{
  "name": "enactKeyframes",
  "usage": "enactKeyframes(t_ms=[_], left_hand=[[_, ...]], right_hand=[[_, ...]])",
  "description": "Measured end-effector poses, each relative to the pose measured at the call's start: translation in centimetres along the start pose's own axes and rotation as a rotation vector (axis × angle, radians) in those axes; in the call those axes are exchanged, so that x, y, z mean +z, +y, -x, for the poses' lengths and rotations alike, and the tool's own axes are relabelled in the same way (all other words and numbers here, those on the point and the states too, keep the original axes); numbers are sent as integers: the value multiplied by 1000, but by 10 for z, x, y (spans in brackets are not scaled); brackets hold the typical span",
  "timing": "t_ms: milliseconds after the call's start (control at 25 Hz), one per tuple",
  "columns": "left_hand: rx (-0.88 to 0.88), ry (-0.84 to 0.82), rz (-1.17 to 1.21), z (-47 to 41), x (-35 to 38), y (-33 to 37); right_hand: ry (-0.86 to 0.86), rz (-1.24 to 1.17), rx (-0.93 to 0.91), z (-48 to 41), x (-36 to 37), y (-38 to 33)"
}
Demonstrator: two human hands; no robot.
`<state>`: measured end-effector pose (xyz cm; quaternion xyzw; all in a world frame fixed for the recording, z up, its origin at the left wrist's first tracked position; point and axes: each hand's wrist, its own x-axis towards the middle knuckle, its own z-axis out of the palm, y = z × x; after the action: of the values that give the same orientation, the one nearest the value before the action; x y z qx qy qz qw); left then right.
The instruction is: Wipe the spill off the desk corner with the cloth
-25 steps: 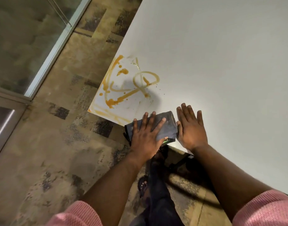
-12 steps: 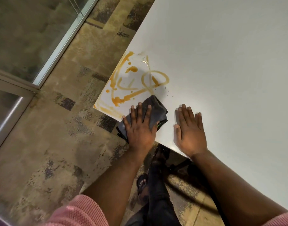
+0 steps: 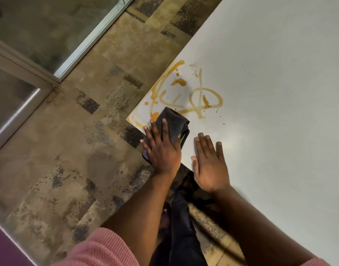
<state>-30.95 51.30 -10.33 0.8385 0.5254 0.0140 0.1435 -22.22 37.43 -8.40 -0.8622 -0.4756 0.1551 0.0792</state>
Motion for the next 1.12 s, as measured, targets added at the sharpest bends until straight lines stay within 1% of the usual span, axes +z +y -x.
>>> enactKeyframes(t_ms=[80, 200, 240, 360, 400, 440, 520, 560, 640, 760, 840, 880, 920, 1000, 1040, 1080, 1120], left_hand=[[-23, 22, -17, -19, -6, -14], [-93, 37, 39, -11, -10, -5], [-74, 33, 63, 0, -7, 0], [60, 15, 179, 44, -1, 8], [53, 8, 252, 52, 0, 9], [16, 7, 318, 54, 1, 11], [-117, 6, 402, 45, 1, 18], [-180, 6, 428, 37, 0, 23], [-245, 39, 474, 18, -2, 26], [-202, 158, 506, -4, -6, 12], [-184, 168, 544, -7, -8, 4], [-217, 175, 597, -2, -9, 5], [-290, 197, 673, 3, -10, 9], [-528, 245, 858, 12, -11, 17], [-616, 230, 922, 14, -13, 21], [-655, 193, 934, 15, -16, 25], [-656, 157, 905, 16, -17, 28]], right_hand=[[-24, -2, -32, -10, -1, -12], [-47, 24, -52, -18, 1, -14], [-44, 31, -53, -18, 3, -12], [-44, 71, -78, -15, 9, -7], [-38, 92, -87, -15, 10, -6], [-13, 104, -92, -15, 11, -6], [57, 86, -93, -16, 13, -7], [75, 67, -91, -17, 13, -7], [71, 34, -79, -17, 14, -7], [60, 53, -76, -18, 17, -8], [59, 70, -69, -18, 18, -9], [54, 72, -66, -18, 18, -9], [51, 68, -63, -17, 18, -8], [45, 68, -62, -18, 18, -8], [41, 73, -62, -18, 18, -8], [41, 79, -62, -18, 19, -7], [44, 85, -62, -19, 19, -7]])
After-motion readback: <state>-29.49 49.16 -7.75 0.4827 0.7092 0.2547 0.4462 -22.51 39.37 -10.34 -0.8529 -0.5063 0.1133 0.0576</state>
